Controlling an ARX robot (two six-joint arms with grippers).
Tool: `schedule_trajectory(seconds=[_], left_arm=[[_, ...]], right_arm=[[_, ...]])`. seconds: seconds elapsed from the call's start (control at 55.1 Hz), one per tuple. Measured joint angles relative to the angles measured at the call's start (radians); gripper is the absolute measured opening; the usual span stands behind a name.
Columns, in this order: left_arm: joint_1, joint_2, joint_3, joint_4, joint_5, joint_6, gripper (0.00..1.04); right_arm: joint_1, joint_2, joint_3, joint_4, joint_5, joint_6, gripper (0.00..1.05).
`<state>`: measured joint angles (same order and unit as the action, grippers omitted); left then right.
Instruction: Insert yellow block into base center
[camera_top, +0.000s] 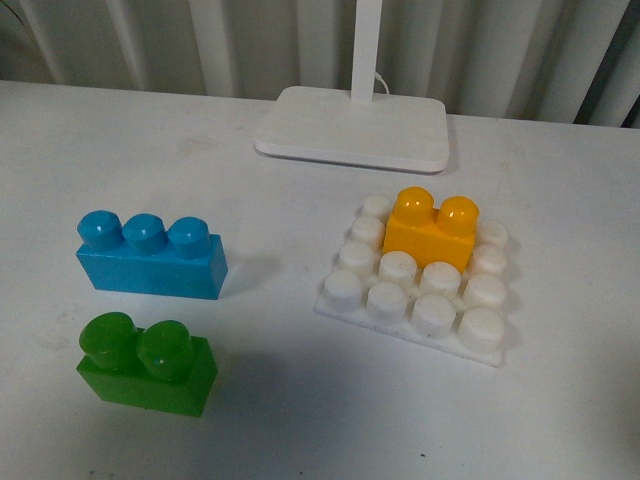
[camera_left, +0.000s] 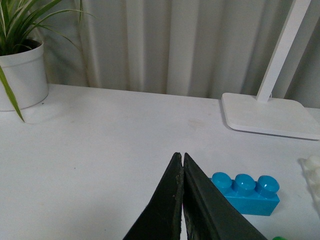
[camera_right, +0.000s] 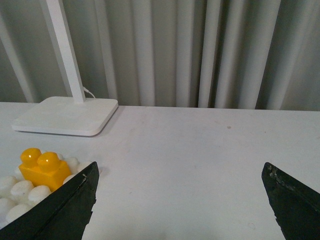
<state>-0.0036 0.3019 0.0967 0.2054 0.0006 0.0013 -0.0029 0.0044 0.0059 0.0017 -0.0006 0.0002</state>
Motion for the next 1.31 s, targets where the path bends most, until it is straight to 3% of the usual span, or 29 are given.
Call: schedule_trajectory(seconds=[0.472,0.581,0.781,0.854,1.053,1.144,1.235,1.308], left_arm=[[0.001,-0.115,-0.056,-0.058,0.000,0.000,0.04],[0.001,-0.262,-0.083,-0.200,0.001,0.000,0.04],[0.001,-0.297,-0.084,-0.206,-0.001,-0.002,0.04],[0.001,-0.297,-0.084,-0.206,-0.001,-0.003,0.16],[0.001,-0.297,-0.084,-0.206,-0.001,-0.003,0.68],[0.001,-0.298,-0.084,-0.206,-0.001,-0.003,0.86],[0.001,-0.298,-0.084,-0.206,-0.001,-0.003,1.00],[0.001,-0.298,-0.084,-0.206,0.000,-0.003,0.98]], right_arm=[[0.000,0.000,0.000,0.000,0.000,0.000,0.96],[0.000,0.000,0.000,0.000,0.000,0.000,0.96],[0.000,0.000,0.000,0.000,0.000,0.000,0.96],[0.000,0.000,0.000,0.000,0.000,0.000,0.96],[0.000,0.000,0.000,0.000,0.000,0.000,0.96],[0.000,0.000,0.000,0.000,0.000,0.000,0.96],[0.000,0.000,0.000,0.000,0.000,0.000,0.96],[0.000,0.000,0.000,0.000,0.000,0.000,0.96]])
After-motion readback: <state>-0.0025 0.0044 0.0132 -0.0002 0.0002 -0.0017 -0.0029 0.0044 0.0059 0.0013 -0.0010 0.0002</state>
